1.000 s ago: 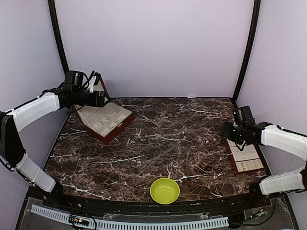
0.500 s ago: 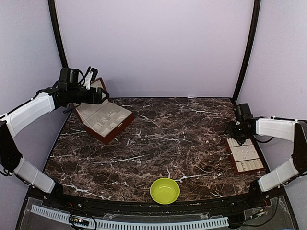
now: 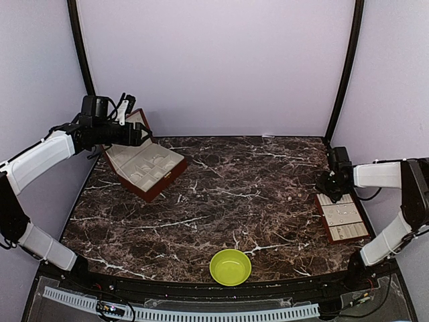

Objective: Organize the mixed jewelry
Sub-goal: Move to the center of the board in the compartment layer.

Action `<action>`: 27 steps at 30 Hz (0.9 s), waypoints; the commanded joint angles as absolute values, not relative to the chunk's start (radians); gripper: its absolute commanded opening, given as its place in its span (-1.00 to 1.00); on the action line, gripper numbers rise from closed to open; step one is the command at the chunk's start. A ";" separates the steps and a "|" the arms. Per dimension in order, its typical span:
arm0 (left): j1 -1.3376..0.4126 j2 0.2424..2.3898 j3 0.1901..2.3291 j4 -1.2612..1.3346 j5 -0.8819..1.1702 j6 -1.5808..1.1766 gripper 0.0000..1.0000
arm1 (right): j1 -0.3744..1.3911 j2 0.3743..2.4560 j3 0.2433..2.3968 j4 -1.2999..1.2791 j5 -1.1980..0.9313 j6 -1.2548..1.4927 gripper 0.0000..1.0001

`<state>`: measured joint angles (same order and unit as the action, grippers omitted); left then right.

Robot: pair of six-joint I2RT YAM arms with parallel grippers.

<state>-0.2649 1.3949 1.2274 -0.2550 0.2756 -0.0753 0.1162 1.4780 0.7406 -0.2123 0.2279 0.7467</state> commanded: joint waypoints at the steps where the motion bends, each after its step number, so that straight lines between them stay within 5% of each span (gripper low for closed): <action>1: -0.268 1.355 1.212 -0.235 0.291 -0.081 0.49 | 0.104 1.501 0.761 -0.170 0.234 0.755 -0.19; 27: -0.268 1.359 1.210 -0.236 0.285 -0.077 0.49 | 0.082 1.505 0.729 -0.173 0.252 0.785 -0.21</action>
<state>-0.2649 1.3903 1.2266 -0.2543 0.2768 -0.0753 0.0906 1.5364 0.7216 -0.1440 0.2459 0.7822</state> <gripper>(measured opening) 0.744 0.394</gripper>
